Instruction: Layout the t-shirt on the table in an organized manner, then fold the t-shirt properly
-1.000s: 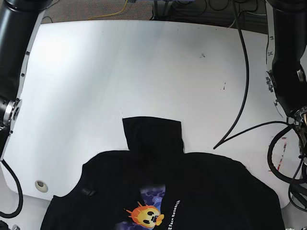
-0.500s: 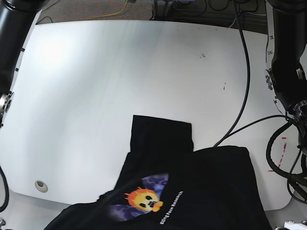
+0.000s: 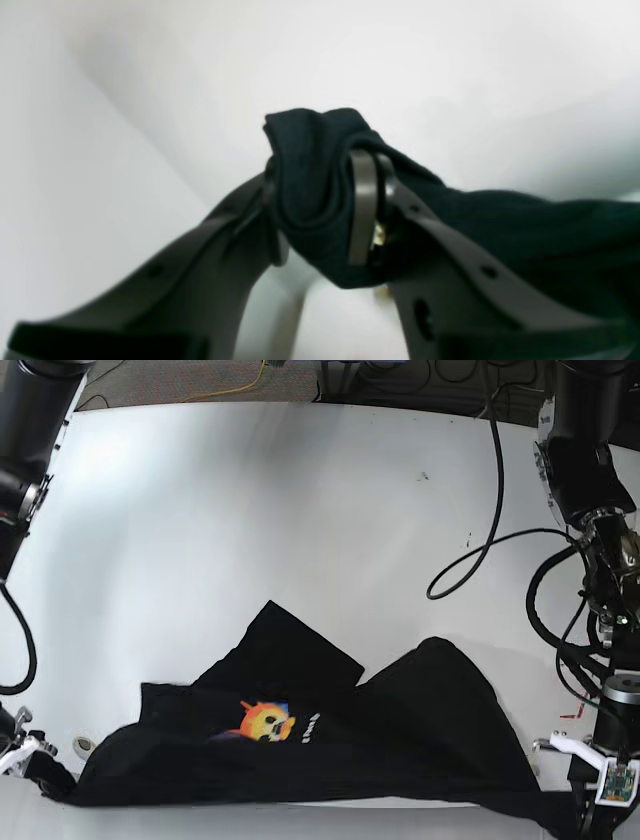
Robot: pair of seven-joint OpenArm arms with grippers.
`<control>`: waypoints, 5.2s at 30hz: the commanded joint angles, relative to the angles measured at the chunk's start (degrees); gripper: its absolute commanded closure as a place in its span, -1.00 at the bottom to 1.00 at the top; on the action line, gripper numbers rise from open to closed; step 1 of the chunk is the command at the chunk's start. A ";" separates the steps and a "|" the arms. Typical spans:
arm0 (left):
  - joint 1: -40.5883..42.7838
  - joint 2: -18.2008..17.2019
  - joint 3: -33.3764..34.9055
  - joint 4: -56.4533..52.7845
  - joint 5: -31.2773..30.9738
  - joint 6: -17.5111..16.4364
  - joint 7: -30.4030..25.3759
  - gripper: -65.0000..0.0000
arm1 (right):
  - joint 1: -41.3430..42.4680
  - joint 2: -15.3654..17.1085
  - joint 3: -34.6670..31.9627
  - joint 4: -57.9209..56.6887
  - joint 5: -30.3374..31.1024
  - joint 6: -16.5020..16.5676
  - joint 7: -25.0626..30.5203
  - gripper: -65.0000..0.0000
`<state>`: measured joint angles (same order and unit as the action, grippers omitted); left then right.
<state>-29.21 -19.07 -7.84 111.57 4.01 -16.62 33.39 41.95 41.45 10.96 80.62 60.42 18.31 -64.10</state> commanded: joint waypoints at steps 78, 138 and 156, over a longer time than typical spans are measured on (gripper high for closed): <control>58.27 8.04 -26.58 0.48 7.81 -17.27 -1.25 0.31 | -76.11 -14.42 18.62 30.90 -1.83 -3.93 -2.50 0.13; 22.05 12.17 -8.30 -1.02 11.24 -8.48 -1.61 -0.25 | -0.50 -17.94 -10.83 -45.94 -38.67 11.80 43.74 -0.60; 24.86 11.82 -8.65 -0.84 11.24 -8.48 -1.69 -0.25 | 0.11 -20.05 -13.91 -54.03 -38.75 11.45 47.61 -0.60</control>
<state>-3.27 -6.85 -16.38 109.67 15.44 -25.56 33.08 40.01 20.21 -3.11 26.35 21.02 29.67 -18.00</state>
